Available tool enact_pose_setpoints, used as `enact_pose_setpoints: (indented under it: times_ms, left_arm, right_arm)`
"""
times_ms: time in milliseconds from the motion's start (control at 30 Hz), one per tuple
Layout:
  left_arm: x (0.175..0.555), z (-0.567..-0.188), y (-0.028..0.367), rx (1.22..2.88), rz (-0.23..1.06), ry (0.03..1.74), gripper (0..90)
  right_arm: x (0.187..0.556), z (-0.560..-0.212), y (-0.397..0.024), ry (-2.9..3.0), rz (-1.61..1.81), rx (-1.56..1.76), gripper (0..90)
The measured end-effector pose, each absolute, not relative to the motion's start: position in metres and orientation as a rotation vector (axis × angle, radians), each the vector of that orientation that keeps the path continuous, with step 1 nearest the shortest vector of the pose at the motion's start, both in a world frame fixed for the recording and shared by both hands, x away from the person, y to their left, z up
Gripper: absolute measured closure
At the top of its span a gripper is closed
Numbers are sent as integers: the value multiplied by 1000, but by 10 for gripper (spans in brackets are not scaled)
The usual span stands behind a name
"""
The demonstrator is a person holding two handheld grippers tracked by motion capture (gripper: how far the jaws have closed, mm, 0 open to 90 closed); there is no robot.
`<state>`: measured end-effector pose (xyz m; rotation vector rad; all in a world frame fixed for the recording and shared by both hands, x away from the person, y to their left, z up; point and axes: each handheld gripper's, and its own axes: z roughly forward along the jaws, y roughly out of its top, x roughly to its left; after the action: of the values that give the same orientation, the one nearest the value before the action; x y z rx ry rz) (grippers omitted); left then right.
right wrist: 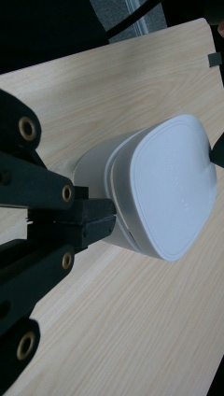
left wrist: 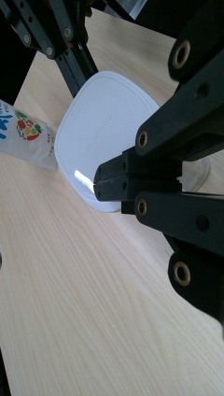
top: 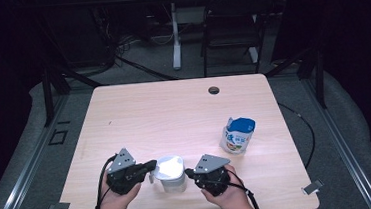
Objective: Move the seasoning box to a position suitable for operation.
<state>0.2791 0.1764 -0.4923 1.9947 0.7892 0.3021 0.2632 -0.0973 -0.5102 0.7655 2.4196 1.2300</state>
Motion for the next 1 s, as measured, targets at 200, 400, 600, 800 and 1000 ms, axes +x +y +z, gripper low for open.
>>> enact_pose_setpoints:
  times_ms: [200, 400, 600, 800, 1000]
  left_arm:
    - [279, -493, 176, 1991, 307, 789, 900]
    - [279, -493, 176, 1990, 307, 789, 900]
    - [279, -493, 176, 1988, 308, 792, 900]
    - [279, -493, 176, 1988, 308, 791, 900]
    - [279, -493, 176, 1988, 304, 795, 900]
  right_arm:
    - [264, -511, -96, 2416, 1242, 771, 900]
    - [264, -511, -96, 2413, 1244, 771, 900]
    - [265, -512, -96, 2413, 1246, 772, 900]
    - [264, -512, -96, 2413, 1244, 771, 900]
    - [263, -510, -95, 2408, 1246, 748, 900]
